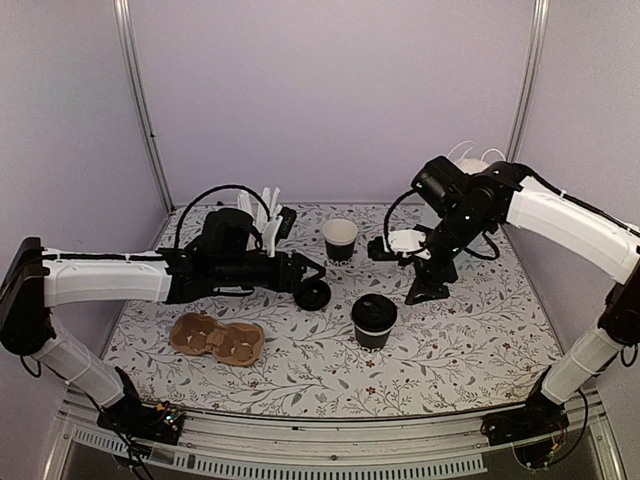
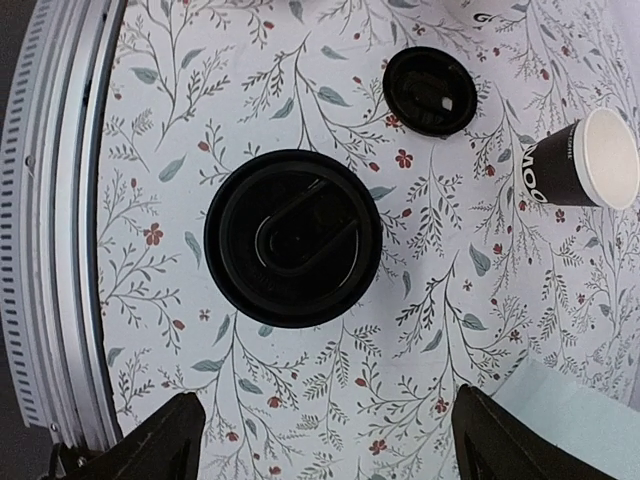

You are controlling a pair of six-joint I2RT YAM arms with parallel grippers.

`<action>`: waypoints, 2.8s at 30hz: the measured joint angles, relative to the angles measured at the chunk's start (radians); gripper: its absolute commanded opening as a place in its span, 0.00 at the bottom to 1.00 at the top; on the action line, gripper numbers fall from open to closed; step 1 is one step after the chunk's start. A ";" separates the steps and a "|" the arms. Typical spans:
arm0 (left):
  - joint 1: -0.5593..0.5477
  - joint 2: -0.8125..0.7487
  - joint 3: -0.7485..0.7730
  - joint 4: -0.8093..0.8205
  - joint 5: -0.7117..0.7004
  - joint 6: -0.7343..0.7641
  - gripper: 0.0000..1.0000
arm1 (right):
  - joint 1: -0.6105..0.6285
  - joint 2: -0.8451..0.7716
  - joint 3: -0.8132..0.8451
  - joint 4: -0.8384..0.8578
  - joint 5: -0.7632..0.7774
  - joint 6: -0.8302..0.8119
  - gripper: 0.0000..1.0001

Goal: Pack the takeout coffee

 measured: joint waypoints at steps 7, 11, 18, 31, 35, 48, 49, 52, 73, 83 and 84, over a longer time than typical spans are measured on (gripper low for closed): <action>-0.016 0.152 0.099 0.001 0.060 -0.027 0.68 | -0.258 -0.224 -0.357 0.291 -0.357 0.182 0.79; -0.022 0.226 0.164 0.003 0.089 -0.042 0.68 | -0.322 -0.323 -0.596 0.456 -0.485 0.326 0.73; -0.056 0.332 0.253 0.004 0.119 -0.053 0.67 | -0.320 -0.351 -0.723 0.611 -0.549 0.489 0.62; -0.111 0.406 0.281 -0.002 0.139 -0.059 0.63 | -0.320 -0.218 -0.725 0.685 -0.652 0.560 0.58; -0.119 0.439 0.288 -0.016 0.139 -0.055 0.61 | -0.320 -0.167 -0.725 0.704 -0.695 0.586 0.56; -0.124 0.503 0.356 -0.014 0.167 -0.046 0.59 | -0.329 -0.041 -0.700 0.713 -0.808 0.653 0.48; -0.124 0.505 0.358 -0.014 0.169 -0.046 0.59 | -0.335 -0.034 -0.696 0.713 -0.815 0.660 0.45; -0.124 0.509 0.361 -0.013 0.173 -0.045 0.59 | -0.362 -0.014 -0.686 0.715 -0.845 0.686 0.37; -0.129 0.523 0.377 -0.014 0.190 -0.044 0.58 | -0.401 0.084 -0.645 0.661 -0.998 0.694 0.36; -0.129 0.523 0.377 -0.019 0.192 -0.044 0.58 | -0.404 0.112 -0.644 0.661 -0.988 0.731 0.13; -0.129 0.523 0.377 -0.020 0.192 -0.044 0.58 | -0.406 0.118 -0.641 0.658 -0.994 0.739 0.11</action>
